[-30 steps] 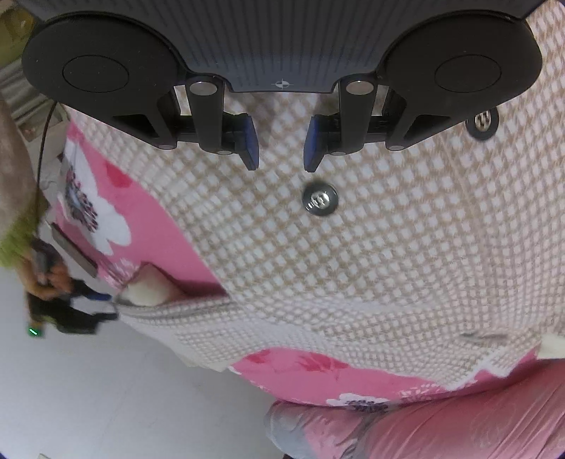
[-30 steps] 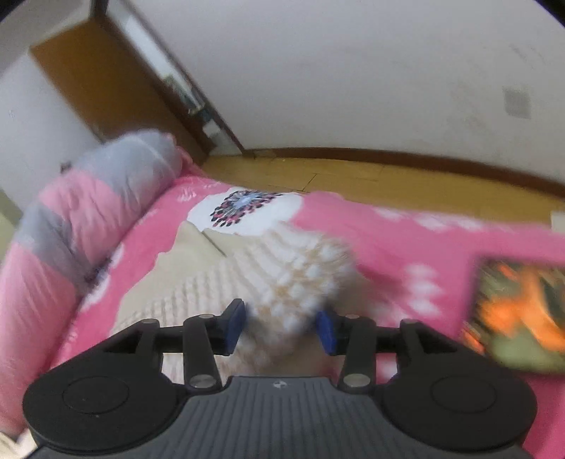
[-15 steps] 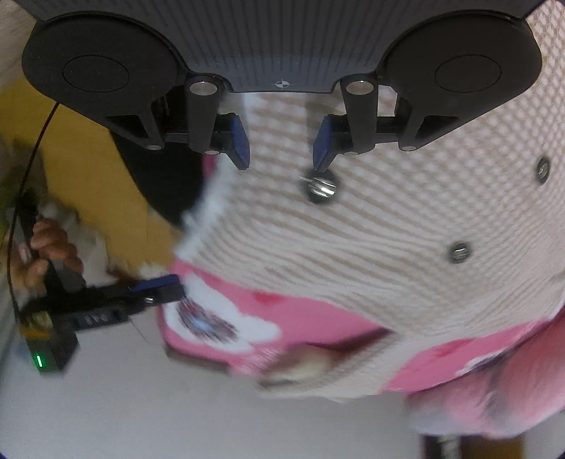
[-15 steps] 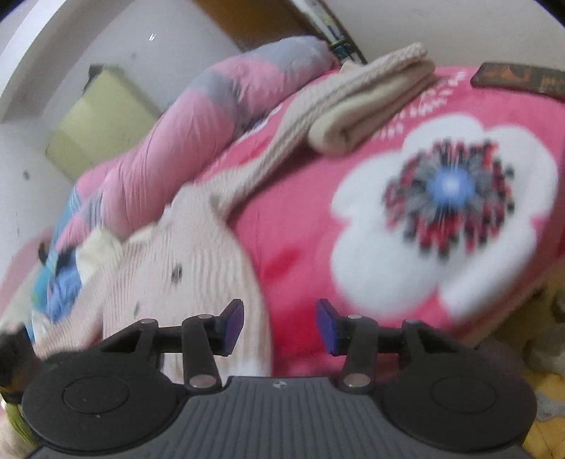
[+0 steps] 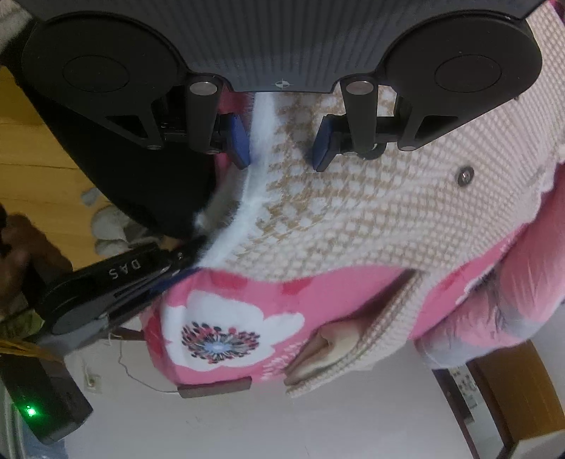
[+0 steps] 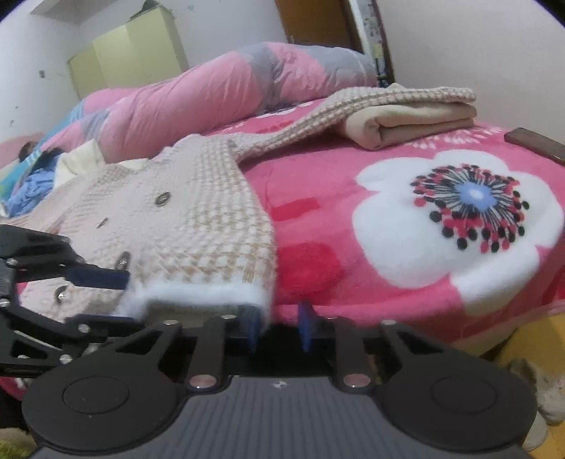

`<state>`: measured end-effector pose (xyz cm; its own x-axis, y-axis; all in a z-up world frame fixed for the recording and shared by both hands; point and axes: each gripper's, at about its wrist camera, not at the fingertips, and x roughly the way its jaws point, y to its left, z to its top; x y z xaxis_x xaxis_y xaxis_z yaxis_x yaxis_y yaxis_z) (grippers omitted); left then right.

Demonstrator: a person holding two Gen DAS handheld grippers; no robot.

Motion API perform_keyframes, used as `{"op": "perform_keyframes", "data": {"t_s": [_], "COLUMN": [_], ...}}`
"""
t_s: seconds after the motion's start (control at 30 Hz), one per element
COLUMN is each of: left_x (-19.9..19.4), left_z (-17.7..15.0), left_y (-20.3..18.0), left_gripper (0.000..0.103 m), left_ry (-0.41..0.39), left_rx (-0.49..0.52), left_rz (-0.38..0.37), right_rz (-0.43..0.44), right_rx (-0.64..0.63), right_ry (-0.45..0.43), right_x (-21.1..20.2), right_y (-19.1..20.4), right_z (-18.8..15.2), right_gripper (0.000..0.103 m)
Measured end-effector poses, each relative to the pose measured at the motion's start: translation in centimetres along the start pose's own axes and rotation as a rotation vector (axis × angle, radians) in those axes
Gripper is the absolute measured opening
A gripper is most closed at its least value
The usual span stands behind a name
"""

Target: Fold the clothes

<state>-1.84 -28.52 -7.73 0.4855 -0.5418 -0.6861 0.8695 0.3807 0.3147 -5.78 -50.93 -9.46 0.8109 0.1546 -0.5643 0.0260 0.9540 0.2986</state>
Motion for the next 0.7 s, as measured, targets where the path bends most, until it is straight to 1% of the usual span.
{"op": "perform_keyframes", "data": {"t_s": [0.07, 0.13, 0.23, 0.3, 0.33, 0.37, 0.43, 0.47, 0.5, 0.53, 0.6, 0.63, 0.7], "left_x": [0.2, 0.4, 0.6, 0.5, 0.3, 0.1, -0.5, -1.3, -2.0, -3.2, -5.4, -6.4, -6.9], "left_z": [0.4, 0.8, 1.4, 1.5, 1.6, 1.6, 1.6, 1.7, 1.7, 1.7, 1.6, 1.4, 0.6], "left_y": [-0.3, -0.7, -1.0, -0.8, -0.6, -0.4, -0.1, 0.1, 0.4, 0.7, 1.5, 1.8, 1.7], "left_gripper": [0.039, 0.039, 0.039, 0.030, 0.019, 0.014, 0.009, 0.008, 0.008, 0.008, 0.008, 0.008, 0.008], "left_ry": [-0.006, -0.013, -0.037, -0.062, -0.076, -0.084, -0.101, -0.111, -0.121, -0.128, -0.140, -0.133, -0.094], "left_rx": [-0.001, -0.002, -0.007, -0.031, -0.049, -0.063, -0.085, -0.096, -0.105, -0.108, -0.113, -0.105, -0.092], "left_rz": [0.002, 0.014, 0.050, 0.067, 0.069, 0.077, 0.095, 0.108, 0.121, 0.118, 0.110, 0.084, 0.048], "right_rz": [0.031, 0.078, 0.099, 0.095, 0.090, 0.084, 0.059, 0.046, 0.034, 0.029, 0.009, -0.005, -0.027], "right_rx": [0.042, 0.079, 0.118, 0.125, 0.124, 0.120, 0.094, 0.056, 0.011, -0.062, -0.242, -0.328, -0.461], "right_ry": [-0.051, -0.132, -0.182, -0.178, -0.173, -0.168, -0.167, -0.189, -0.219, -0.263, -0.346, -0.357, -0.314], "right_x": [-0.5, -1.4, -1.9, -1.6, -1.5, -1.3, -0.9, -1.1, -1.5, -2.4, -4.7, -5.3, -4.8], "right_y": [-0.3, -0.6, -1.1, -1.2, -1.2, -1.1, -0.4, 0.4, 1.2, 2.4, 4.9, 5.8, 6.8], "right_z": [-0.1, -0.3, -0.5, -0.6, -0.6, -0.7, -0.7, -0.7, -0.7, -0.8, -1.0, -1.4, -2.5], "right_gripper": [0.012, 0.011, 0.011, 0.012, 0.012, 0.013, 0.014, 0.012, 0.006, 0.002, 0.002, 0.002, 0.002]}}
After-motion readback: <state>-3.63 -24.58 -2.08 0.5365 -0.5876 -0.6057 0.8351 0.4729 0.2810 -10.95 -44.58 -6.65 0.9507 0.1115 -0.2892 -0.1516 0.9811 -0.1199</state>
